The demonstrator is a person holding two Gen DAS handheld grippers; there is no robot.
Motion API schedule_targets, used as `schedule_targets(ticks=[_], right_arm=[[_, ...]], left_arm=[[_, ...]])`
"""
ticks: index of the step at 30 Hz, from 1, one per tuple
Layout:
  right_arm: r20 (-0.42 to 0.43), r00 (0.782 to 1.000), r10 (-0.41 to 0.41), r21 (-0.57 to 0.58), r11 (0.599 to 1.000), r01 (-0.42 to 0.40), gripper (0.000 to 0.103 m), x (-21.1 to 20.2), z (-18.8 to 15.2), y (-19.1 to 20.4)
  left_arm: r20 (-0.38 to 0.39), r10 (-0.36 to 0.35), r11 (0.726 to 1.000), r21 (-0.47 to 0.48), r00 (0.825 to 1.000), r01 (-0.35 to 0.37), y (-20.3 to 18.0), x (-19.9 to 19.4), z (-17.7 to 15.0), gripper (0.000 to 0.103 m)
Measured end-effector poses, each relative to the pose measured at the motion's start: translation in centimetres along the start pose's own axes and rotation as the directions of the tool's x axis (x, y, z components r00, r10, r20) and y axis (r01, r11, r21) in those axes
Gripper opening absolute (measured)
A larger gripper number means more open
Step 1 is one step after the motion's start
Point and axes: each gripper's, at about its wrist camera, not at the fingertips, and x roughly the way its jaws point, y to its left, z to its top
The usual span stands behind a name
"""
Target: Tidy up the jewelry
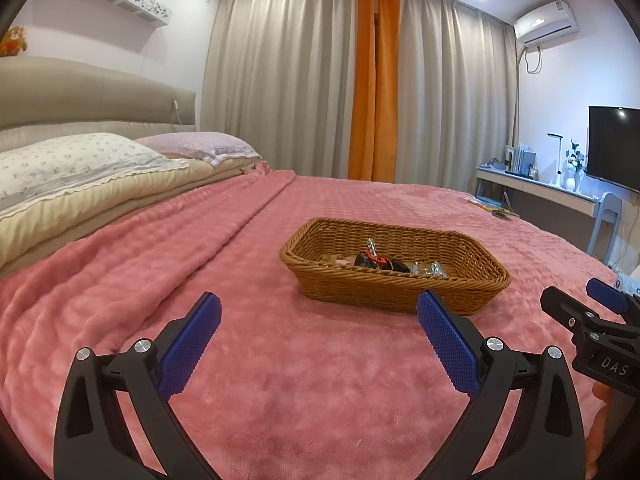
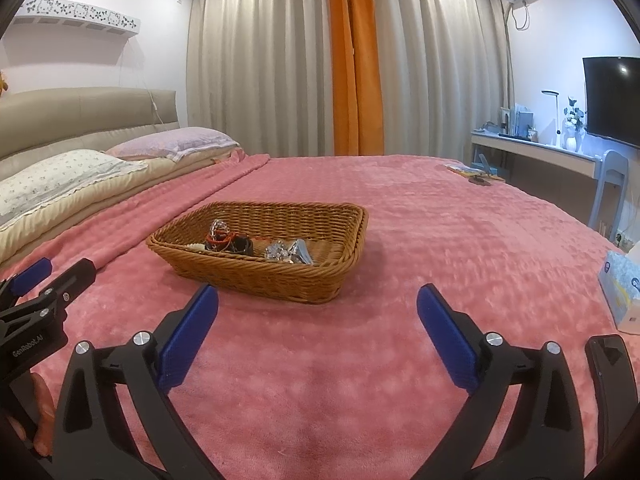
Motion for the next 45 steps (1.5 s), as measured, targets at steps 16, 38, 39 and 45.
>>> schedule_targets(ticks=[16,38,39,45], right_arm=[[-0.008,1.000,0.005,0.029,1.000,-0.004,0.095,0.25,0.06,-0.52],[-0.005,1.000,-0.005,0.021,1.000,0.005,0.095,0.21,-0.03,-0.15],[-0.005,1.000,-0.005,0.021,1.000,0.005,0.095,0.20,-0.03,-0.16],[-0.004,1.000,-0.004,0.021,1.000,0.005,0.095,0.20,-0.04,-0.15]], left_arm=[[-0.001,0.000,1.000,-0.001,1.000,0.000,-0.02,-0.02,0.04,0.095],[-0.002,0.000,1.000,-0.001,1.000,0.000,0.02,-0.10,0.06,0.095],[-0.002,0.000,1.000,-0.001,1.000,0.000,-0.01,-0.06,0.09,0.095],[0.000,0.000,1.000,0.000,1.000,0.000,-0.03,-0.12,0.05,0.095]])
